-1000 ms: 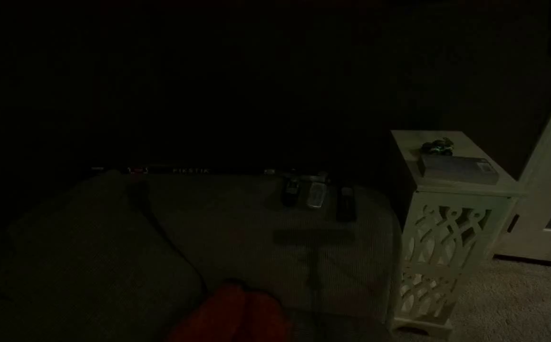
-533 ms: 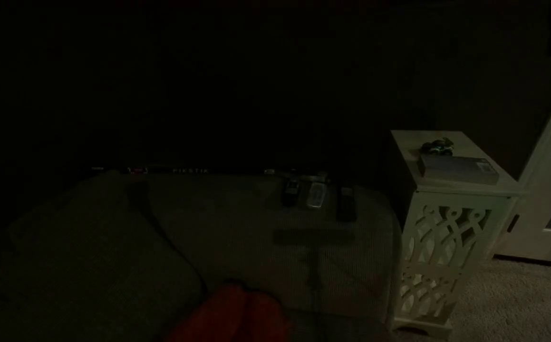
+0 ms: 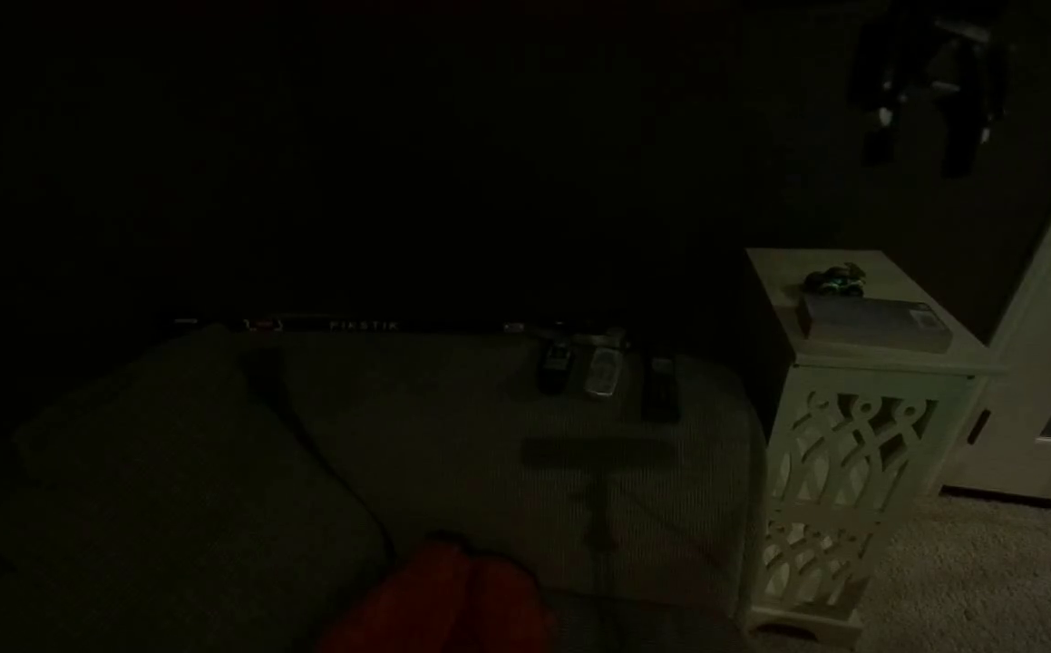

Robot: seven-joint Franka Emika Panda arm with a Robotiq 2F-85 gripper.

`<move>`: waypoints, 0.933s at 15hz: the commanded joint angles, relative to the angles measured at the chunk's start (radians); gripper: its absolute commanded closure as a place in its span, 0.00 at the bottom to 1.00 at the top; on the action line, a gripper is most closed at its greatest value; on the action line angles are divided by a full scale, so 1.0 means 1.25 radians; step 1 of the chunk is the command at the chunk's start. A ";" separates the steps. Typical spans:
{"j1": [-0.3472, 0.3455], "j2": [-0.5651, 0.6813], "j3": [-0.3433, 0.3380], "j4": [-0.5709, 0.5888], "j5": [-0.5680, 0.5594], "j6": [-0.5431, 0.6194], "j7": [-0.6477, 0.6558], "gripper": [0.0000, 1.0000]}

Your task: Put the black remote on the book on the table

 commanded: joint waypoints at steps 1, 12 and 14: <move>0.061 0.053 0.076 -0.005 0.090 0.159 0.220 0.00; 0.259 0.489 0.030 0.319 -0.350 0.556 0.744 0.00; 0.275 0.565 -0.012 0.400 -0.398 0.516 0.741 0.00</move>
